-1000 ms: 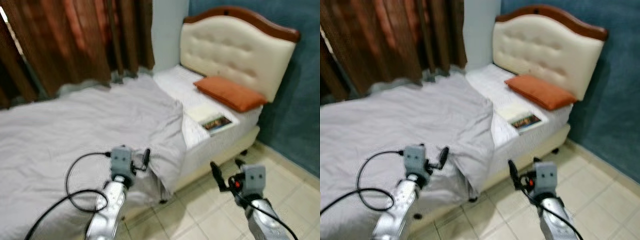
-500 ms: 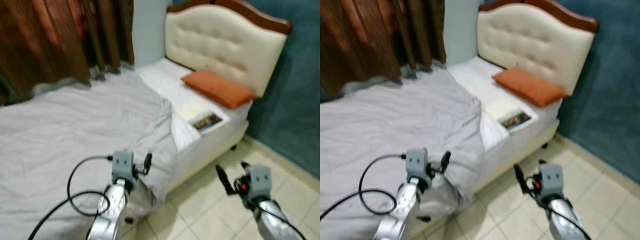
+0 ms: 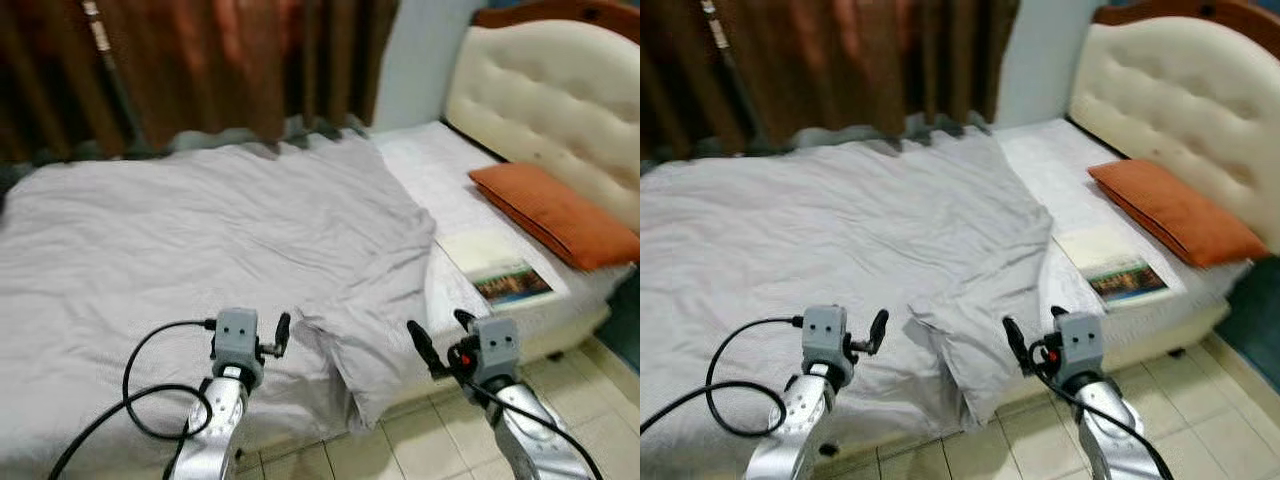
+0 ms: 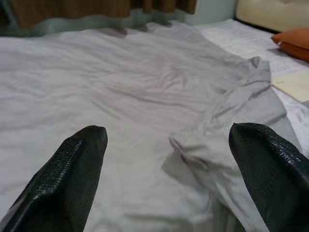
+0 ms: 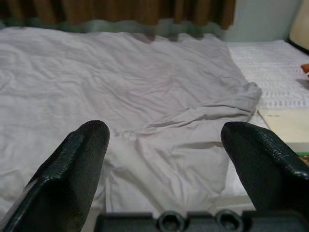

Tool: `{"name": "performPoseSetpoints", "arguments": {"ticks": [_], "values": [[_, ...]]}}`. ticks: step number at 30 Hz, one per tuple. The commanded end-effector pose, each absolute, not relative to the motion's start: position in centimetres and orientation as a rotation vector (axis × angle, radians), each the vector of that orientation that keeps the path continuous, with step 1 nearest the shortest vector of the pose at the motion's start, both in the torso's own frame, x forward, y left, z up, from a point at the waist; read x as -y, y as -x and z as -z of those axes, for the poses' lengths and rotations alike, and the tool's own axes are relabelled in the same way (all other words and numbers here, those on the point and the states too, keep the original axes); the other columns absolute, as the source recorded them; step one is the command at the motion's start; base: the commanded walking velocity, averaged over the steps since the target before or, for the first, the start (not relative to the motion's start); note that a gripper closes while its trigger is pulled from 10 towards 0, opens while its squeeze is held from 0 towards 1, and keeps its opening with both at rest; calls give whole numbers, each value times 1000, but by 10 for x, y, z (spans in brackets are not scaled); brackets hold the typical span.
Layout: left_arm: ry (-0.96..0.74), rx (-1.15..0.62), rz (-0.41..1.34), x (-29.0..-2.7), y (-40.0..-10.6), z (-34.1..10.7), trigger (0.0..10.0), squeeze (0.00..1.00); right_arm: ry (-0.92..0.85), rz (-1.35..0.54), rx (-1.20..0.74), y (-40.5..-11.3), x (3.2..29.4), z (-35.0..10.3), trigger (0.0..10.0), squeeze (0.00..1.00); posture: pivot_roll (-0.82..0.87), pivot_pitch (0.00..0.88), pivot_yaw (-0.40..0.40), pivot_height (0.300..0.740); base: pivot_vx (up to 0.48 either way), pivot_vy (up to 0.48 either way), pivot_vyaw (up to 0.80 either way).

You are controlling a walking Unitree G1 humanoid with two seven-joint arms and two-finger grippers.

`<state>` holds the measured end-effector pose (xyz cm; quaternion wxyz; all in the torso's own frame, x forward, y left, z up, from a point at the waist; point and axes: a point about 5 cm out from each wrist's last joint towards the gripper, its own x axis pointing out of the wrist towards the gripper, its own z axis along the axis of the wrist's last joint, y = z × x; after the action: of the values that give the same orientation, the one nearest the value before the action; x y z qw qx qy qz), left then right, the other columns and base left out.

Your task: Clean up the room

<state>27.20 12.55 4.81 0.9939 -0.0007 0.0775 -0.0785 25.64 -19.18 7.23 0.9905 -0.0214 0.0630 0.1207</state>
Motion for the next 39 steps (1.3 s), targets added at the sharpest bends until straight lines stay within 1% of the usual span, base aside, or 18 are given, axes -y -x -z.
{"name": "performPoseSetpoints", "arguments": {"ticks": [1,8,19,21,26,39], "values": [[-4,-145,181,-124,-278,-52,10000,0,52,-225,-148,-253,195,-67,10000,0,-127,45,-25,740,0,-435,0],[-5,-141,194,-123,-274,-51,10000,0,42,-216,-148,-249,195,-66,10000,0,-132,54,-17,740,0,-436,0],[-13,-130,202,-124,-278,-53,10000,0,37,-217,-158,-248,194,-63,10000,0,-123,56,-14,740,0,-438,580],[-24,-125,196,-126,-278,-53,10000,0,26,-212,-157,-249,193,-63,10000,0,-122,56,-13,740,0,-439,0],[-10,-110,182,-128,-279,-56,10000,0,27,-222,-158,-248,192,-63,10000,0,-120,60,-12,740,0,0,0],[12,-138,161,-129,-283,-54,10000,0,21,-247,-167,-247,189,-60,10000,0,-129,67,-3,740,443,0,0]]}}
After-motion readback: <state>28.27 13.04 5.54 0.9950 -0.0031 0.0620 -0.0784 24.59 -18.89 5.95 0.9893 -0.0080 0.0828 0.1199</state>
